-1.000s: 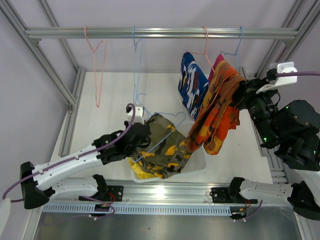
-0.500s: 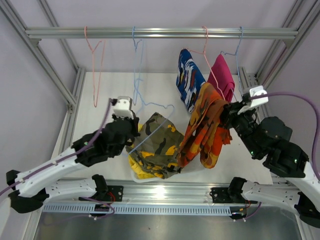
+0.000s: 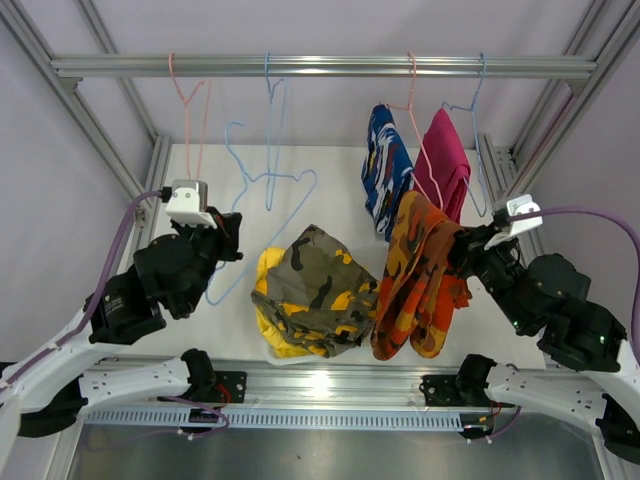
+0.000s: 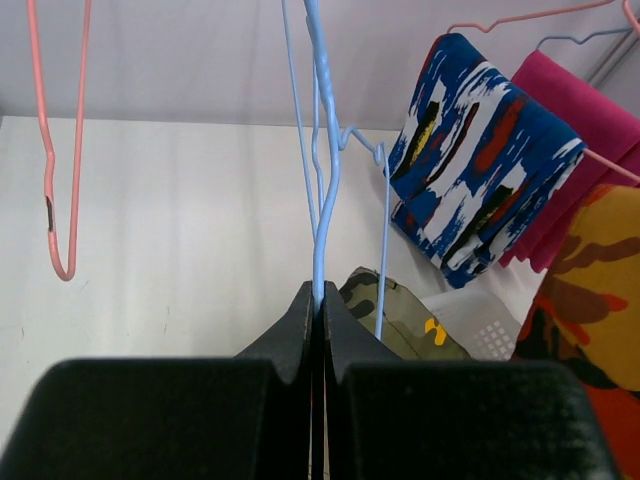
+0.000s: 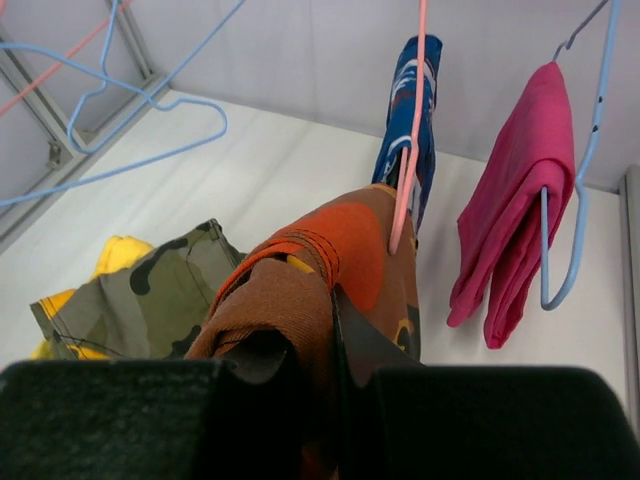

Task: Remove the trousers from the hanger
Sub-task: Place the trousers in the bin, then place the hanger at the clothesline.

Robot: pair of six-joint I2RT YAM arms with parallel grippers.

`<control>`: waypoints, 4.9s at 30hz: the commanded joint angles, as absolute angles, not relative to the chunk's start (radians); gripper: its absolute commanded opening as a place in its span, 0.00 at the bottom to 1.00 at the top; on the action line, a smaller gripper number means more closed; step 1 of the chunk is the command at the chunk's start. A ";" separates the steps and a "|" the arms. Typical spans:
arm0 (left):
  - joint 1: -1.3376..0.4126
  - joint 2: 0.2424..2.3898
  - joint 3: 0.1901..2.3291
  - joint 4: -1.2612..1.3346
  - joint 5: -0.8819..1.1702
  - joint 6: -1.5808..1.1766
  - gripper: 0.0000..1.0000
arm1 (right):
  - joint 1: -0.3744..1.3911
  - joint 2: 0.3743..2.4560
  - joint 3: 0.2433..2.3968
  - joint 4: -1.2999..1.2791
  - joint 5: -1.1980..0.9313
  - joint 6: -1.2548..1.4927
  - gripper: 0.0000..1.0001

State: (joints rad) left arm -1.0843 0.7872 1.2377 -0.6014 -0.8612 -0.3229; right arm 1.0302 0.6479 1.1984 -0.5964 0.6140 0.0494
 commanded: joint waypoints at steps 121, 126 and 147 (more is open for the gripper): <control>-1.089 0.529 1.046 -0.411 -0.612 -0.092 0.00 | 1.331 1.181 1.035 -0.324 0.591 0.388 0.04; -1.089 0.601 1.173 -0.479 -0.555 -0.065 0.01 | 1.344 1.076 1.097 -0.368 0.589 0.357 0.22; -0.897 1.296 1.620 -0.359 -0.614 -0.083 0.00 | 1.367 0.778 1.250 -0.572 0.621 0.239 0.54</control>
